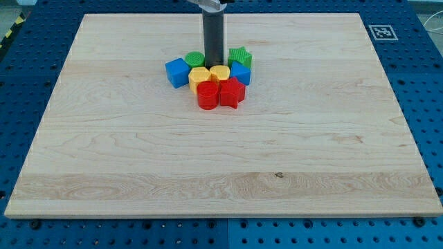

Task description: Push the green star closer to the red star

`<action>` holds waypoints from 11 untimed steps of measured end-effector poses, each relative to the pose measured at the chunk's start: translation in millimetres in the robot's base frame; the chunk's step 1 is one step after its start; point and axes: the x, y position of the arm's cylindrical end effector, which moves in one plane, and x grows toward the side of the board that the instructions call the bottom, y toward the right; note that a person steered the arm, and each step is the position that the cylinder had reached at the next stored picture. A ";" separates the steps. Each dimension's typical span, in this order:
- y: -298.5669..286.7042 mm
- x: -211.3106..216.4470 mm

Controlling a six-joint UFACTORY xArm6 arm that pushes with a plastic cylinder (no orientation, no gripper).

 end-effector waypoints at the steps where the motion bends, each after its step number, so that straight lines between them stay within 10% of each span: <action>1: 0.0 17.6; 3: 0.0 41.8; 7: 32.7 -59.6; 11: 55.7 2.8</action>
